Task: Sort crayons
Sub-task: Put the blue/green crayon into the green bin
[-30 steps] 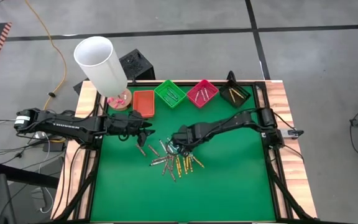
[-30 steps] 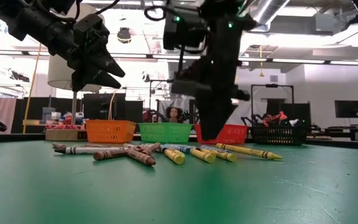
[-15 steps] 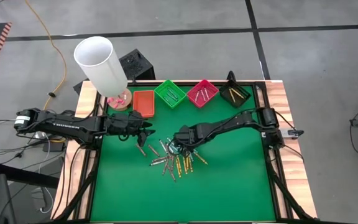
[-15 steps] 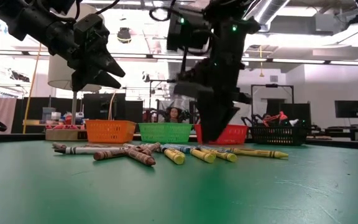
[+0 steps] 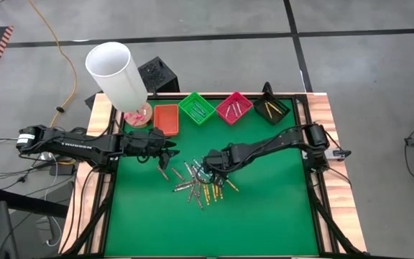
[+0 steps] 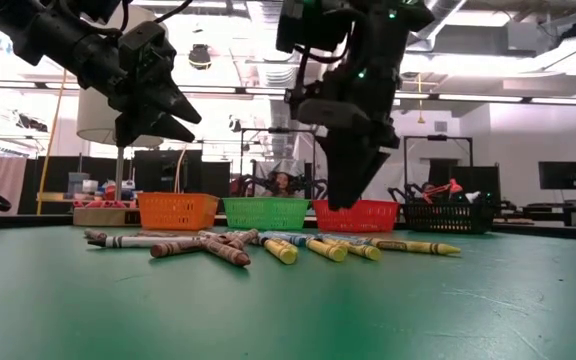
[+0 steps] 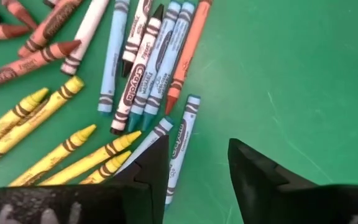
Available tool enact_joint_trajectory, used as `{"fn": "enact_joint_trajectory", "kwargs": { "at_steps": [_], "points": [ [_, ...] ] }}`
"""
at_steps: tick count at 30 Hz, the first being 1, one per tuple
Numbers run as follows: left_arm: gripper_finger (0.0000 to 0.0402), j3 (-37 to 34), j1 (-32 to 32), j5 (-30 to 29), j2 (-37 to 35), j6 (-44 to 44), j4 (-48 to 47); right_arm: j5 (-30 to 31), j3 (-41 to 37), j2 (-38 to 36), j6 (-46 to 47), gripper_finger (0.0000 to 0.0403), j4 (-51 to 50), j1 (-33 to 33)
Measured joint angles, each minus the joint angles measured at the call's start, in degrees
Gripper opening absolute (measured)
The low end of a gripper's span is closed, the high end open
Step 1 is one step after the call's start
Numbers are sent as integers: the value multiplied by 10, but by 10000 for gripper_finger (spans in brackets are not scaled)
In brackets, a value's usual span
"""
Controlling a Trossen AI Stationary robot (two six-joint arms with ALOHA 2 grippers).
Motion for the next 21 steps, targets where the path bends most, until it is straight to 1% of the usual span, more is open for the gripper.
{"fn": "enact_joint_trajectory", "kwargs": {
  "at_steps": [7,10,14,21],
  "points": [
    [192,0,0,0,0,1,-2,-9,-4,-1,-8,164,-1,-3],
    [192,0,0,0,0,3,-2,-29,-37,-2,-4,164,42,-3],
    [192,0,0,0,0,8,-2,-44,-76,-4,11,164,65,-3],
    [192,0,0,0,0,8,-2,-46,-110,-8,18,163,110,-4]
  ]
}}
